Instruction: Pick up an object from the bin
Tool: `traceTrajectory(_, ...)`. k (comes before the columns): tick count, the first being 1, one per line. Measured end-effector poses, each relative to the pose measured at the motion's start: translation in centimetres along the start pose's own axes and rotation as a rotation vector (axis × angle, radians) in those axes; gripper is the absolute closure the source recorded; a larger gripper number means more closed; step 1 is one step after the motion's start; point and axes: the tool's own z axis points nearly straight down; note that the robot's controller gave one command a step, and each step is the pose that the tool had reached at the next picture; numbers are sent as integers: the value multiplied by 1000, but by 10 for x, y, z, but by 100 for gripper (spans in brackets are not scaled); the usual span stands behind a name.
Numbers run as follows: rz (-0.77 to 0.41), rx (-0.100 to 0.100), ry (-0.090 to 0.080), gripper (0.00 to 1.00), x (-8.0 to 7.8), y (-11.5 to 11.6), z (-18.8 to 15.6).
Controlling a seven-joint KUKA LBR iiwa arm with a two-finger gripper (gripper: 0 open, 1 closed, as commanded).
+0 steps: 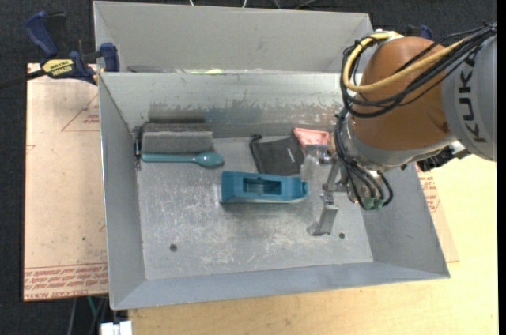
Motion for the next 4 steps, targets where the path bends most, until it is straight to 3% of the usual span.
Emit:
traceTrajectory(1,-90,0,-5,0,-27,38,12)
traceTrajectory(2,-75,-2,-3,0,-15,66,81)
traceTrajectory(3,-86,-5,-4,0,-16,67,106)
traceTrajectory(4,-109,-3,-3,0,-12,56,99)
